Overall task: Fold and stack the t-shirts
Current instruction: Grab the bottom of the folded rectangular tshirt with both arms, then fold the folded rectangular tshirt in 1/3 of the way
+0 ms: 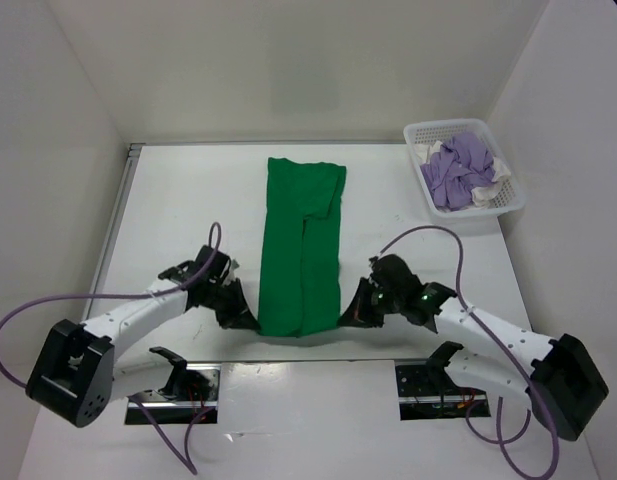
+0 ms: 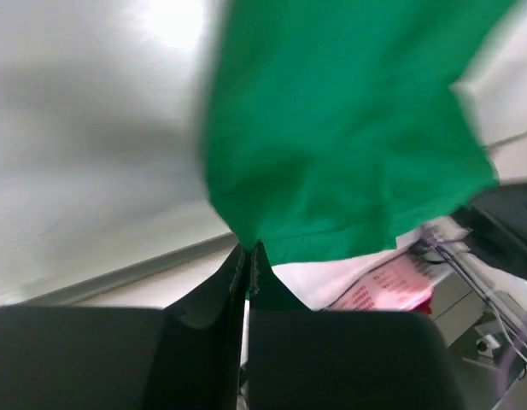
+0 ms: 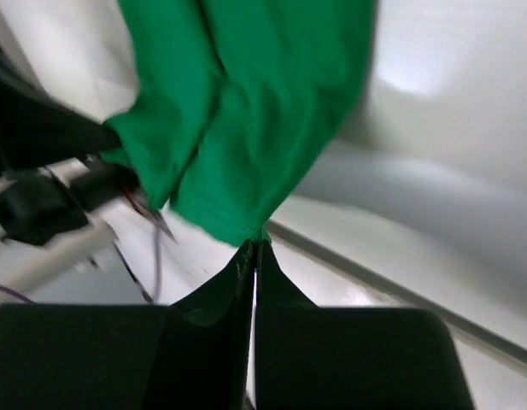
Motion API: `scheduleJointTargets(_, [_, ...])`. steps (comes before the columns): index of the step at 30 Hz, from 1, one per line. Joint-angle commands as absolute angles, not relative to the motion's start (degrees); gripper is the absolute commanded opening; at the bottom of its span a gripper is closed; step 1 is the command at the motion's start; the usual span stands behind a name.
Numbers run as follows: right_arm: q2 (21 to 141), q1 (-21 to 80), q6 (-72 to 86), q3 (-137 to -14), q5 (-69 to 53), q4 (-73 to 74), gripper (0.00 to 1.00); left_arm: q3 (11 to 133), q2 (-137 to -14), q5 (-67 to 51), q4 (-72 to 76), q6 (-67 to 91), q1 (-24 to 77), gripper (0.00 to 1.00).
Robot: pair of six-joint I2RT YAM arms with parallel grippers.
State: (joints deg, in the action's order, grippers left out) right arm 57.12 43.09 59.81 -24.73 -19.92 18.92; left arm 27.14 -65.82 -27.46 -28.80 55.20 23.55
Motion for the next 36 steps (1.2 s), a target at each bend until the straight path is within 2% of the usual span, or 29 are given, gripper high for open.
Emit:
scheduleJointTargets(1, [57.03,35.35,53.36,-29.44,-22.91,24.97,0.0,40.38,-67.84,-26.2,-31.46,52.3,22.25,0.0])
scheduleJointTargets(8, [71.96,27.7,42.47,-44.36,-18.38,25.58,0.0,51.05,-79.16,-20.57,-28.74,46.15,14.43,0.01])
scheduleJointTargets(12, [84.26,22.34,36.22,-55.86,-17.4,26.19,0.0,60.71,-86.82,-17.23,-27.08,43.95,14.41,0.02])
scheduleJointTargets(17, [93.32,19.26,32.87,-66.59,-16.52,26.72,0.0,70.46,-96.49,-15.12,-23.91,43.95,14.41,0.02])
scheduleJointTargets(26, [107.57,15.21,30.15,-76.99,-17.05,24.79,0.0,81.38,-109.67,-11.95,-21.97,43.33,13.89,0.03])
scheduleJointTargets(32, [113.55,13.45,29.62,-81.56,-17.05,23.12,0.0,84.19,-113.11,-10.55,-19.43,43.33,12.74,0.05])
scheduleJointTargets(33, [114.25,13.45,29.62,-83.04,-17.05,23.12,0.0,84.2,-113.12,-10.55,-19.42,43.33,12.74,0.06])
scheduleJointTargets(36, [117.15,13.45,29.09,-84.98,-17.75,23.12,0.05,83.67,-113.64,-10.55,-18.2,44.47,12.22,0.3])
